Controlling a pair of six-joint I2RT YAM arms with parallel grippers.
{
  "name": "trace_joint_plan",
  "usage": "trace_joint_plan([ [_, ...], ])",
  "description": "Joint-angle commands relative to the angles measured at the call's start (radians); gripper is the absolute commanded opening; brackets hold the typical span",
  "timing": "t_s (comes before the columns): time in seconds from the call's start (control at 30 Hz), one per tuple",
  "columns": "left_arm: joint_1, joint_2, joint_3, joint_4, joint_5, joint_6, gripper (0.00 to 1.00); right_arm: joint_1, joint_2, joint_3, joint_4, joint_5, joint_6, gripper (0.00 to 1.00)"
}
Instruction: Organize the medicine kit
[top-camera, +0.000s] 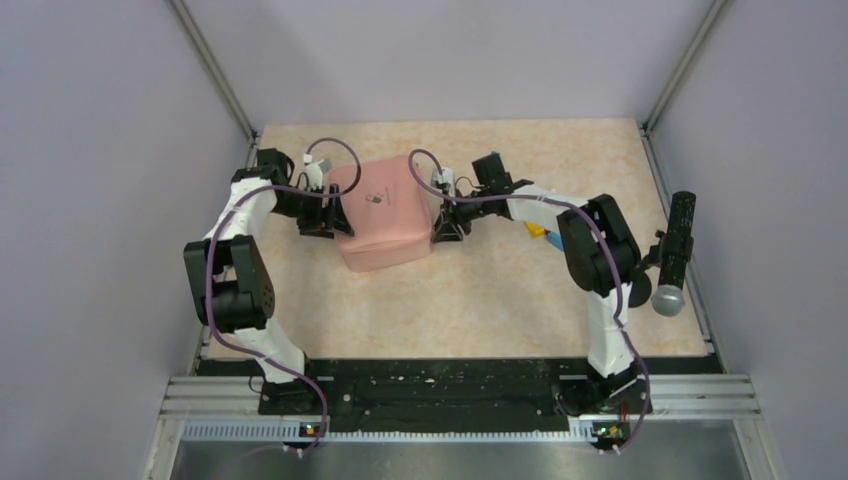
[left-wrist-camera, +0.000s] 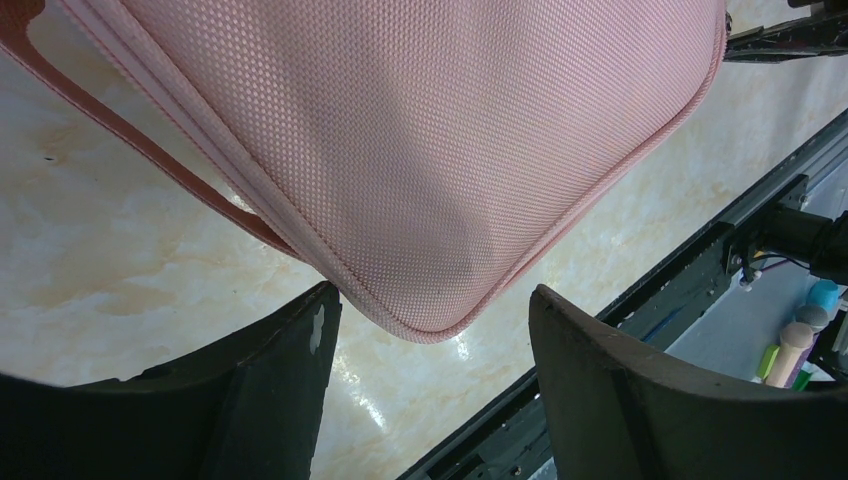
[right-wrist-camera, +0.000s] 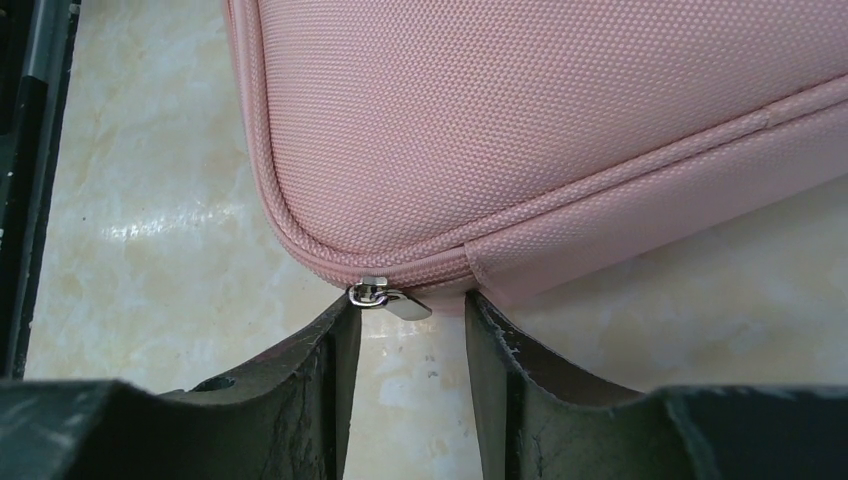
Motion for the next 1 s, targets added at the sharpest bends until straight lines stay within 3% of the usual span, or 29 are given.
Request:
trace_joint_plan([
  [0.0, -0.001, -0.031, -0.001, 0.005, 0.023, 0.014, 0.73, 0.005, -0.011, 0.049, 0.063, -0.024, 0.025, 0.42],
  [0.07, -0.001, -0.030, 0.001, 0.006, 0.024, 0.013, 0.73, 0.005, -0.015, 0.055, 0.062, -0.025, 0.024, 0.39],
  [0.27, -0.001, -0.026, 0.001, 0.010, 0.025, 0.010, 0.73, 0.005, -0.033, 0.047, 0.083, -0.012, 0.037, 0.12],
  [0.43, -0.001, -0.030, 0.006, 0.014, 0.022, 0.007, 0.73, 0.005, -0.133, -0.079, 0.263, 0.124, 0.097, 0.00],
  [0.7, -0.024, -0.031, 0.155, 0.002, 0.033, -0.017, 0.73, 0.040, -0.326, -0.336, 0.498, 0.342, 0.010, 0.00],
  [0.97, -0.199, 0.090, 0.359, 0.099, 0.085, -0.118, 0.73, 0.044, -0.311, -0.342, 0.512, 0.354, -0.025, 0.00],
])
